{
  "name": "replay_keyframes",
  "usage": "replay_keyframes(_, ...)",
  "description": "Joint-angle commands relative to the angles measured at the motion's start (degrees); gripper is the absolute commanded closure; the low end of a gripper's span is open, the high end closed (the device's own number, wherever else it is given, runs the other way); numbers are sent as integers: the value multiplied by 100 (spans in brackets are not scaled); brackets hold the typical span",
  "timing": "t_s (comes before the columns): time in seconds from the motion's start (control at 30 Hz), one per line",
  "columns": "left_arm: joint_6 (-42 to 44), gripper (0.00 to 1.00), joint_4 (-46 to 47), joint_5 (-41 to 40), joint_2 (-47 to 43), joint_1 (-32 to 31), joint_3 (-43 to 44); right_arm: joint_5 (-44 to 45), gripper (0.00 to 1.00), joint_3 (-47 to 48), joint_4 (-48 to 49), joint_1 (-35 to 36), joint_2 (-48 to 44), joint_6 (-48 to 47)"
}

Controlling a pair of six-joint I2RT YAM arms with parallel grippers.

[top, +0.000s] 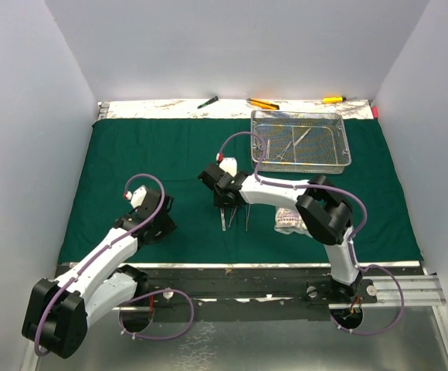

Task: Open and lay out the surgical kit
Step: Pick up the medical item from the surgical kit, then place the medical item in the surgical kit.

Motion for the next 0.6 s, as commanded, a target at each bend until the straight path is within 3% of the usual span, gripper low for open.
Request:
replay_keyframes(0.0,267,61,35,41,-112,1,326,-569,98,-434,506,-112,-478,-262)
replay_keyframes(0.17,807,52,442,713,-258,2,573,-1695,99,-1186,1766,-395,-1172,-477)
replay_keyframes(0.33,1344,43,1361,2055,-320,3,687,-3150,99,-1730,2912,-785,-1611,-320)
replay_keyframes(0.57,1039,38,2782,3354,-56,-6,486,-3873,99,-1869,3573,-928,-1697,31)
